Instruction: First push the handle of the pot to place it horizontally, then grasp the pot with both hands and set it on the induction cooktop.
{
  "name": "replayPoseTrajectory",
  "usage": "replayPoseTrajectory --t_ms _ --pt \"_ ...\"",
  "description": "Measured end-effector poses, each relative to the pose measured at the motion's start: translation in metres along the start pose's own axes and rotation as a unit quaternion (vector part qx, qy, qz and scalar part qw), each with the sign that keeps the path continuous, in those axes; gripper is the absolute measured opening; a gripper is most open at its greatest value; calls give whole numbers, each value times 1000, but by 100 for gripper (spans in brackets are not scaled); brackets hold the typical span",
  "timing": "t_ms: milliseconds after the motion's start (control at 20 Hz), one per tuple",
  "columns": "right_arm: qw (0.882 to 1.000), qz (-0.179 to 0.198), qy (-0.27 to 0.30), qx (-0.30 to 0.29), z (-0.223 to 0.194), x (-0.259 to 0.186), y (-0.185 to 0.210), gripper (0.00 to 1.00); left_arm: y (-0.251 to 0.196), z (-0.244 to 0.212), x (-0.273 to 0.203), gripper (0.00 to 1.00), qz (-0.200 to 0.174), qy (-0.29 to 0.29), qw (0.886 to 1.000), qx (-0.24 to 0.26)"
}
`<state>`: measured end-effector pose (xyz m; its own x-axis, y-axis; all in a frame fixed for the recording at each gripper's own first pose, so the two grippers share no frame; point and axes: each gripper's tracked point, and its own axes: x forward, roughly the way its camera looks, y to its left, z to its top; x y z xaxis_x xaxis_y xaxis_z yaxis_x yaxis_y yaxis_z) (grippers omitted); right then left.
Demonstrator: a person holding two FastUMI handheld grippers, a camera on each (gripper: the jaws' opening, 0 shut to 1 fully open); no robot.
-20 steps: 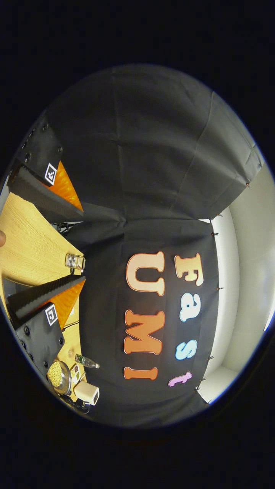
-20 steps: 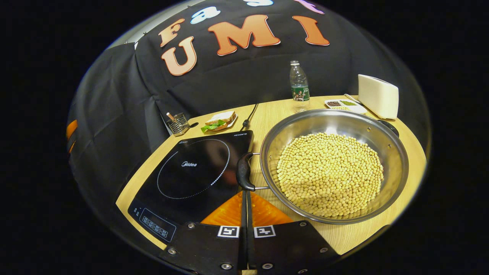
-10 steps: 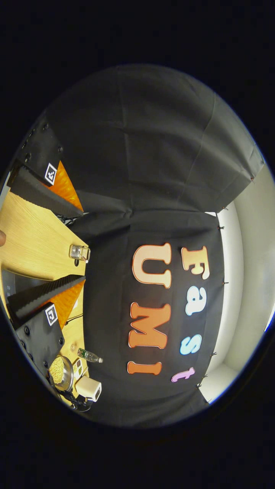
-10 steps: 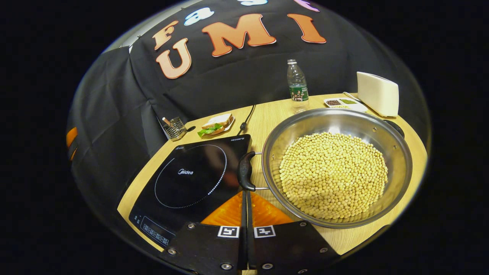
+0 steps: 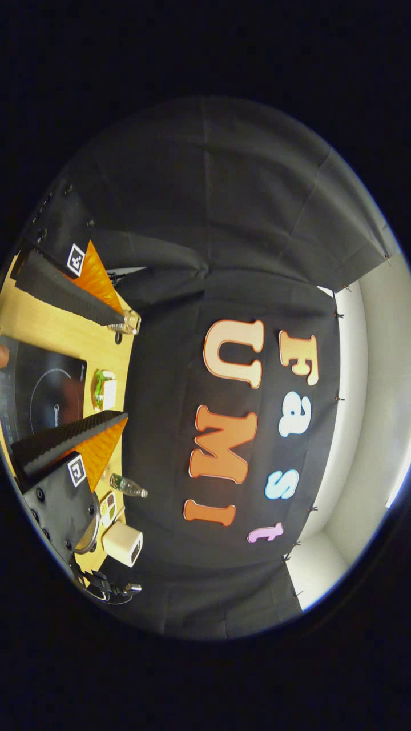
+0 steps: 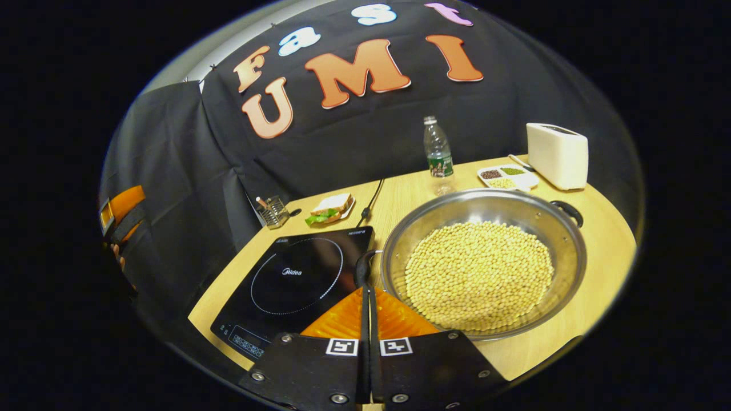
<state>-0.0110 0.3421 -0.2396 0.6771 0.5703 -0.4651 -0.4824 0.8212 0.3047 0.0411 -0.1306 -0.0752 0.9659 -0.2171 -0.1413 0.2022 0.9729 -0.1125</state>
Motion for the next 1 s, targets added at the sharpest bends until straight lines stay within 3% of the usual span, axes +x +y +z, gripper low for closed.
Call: replayPoseTrajectory --t_ms 350,750,1000 --pt "996 -57 -66 -4 55 -43 -79 0 -99 -27 19 98 -77 30 997 0" --pt "987 -117 -105 22 92 -70 -167 0 -183 -65 45 98 -124 75 989 2" --pt "985 -143 -98 21 95 -70 -207 11 -227 -100 59 98 -150 109 983 4"
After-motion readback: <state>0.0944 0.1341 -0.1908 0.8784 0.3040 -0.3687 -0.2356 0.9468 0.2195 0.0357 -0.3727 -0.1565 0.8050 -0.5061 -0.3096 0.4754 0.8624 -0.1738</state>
